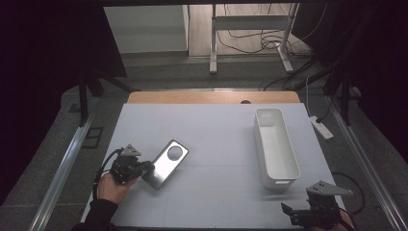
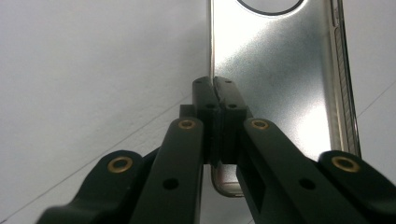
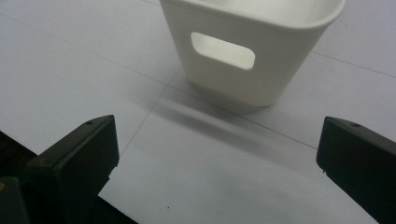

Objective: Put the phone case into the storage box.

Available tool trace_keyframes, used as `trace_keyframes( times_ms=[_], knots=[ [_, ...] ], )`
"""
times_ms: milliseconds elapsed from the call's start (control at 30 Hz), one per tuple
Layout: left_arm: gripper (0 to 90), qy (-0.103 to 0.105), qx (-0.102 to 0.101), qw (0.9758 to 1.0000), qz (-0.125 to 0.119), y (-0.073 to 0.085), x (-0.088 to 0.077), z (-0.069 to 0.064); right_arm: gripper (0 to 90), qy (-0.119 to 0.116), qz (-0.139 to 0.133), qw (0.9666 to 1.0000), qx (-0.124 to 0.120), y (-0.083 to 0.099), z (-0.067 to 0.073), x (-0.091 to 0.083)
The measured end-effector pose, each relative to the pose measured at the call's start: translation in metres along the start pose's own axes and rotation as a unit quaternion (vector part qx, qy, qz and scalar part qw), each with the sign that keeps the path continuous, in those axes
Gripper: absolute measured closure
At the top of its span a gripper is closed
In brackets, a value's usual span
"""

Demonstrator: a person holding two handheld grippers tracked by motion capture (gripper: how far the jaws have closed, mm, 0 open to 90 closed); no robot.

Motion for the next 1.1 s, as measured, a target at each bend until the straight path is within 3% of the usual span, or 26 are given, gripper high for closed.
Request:
trace_keyframes(
  times_ms=[167, 333, 467, 733, 1100],
  knots=[
    [89.2, -0.005, -0.002, 0.9998, -0.021, -0.005, -0.007, -0.003, 0.0, 0.002, -0.004, 1.0000, 0.002, 0.000, -0.001, 0.000],
    [89.2, 0.004, -0.021, 0.9986, -0.049, -0.009, -0.013, -0.008, 0.0, 0.001, -0.005, 1.0000, 0.003, -0.001, -0.001, -0.001],
    [89.2, 0.003, -0.022, 0.9979, -0.060, -0.012, -0.016, -0.012, 0.0, 0.000, -0.008, 1.0000, 0.001, -0.001, -0.001, -0.001],
    [89.2, 0.007, -0.020, 0.9963, -0.083, -0.013, -0.023, -0.030, 0.0, -0.007, -0.030, 0.9995, 0.005, -0.007, 0.000, -0.005],
    [89.1, 0.004, -0.025, 0.9929, -0.116, -0.011, -0.036, -0.051, 0.0, -0.015, -0.039, 0.9991, 0.002, -0.012, 0.001, -0.007]
  ],
)
Point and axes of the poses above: each handheld gripper's, and its own axes: x roughly forward along the jaws, y roughly out of its underside, z roughly to its left, the point moved 9 cm from there along x, roughly forward along the jaws, and after that the axes turned 7 degrees about -y, right-handed, at the moved point
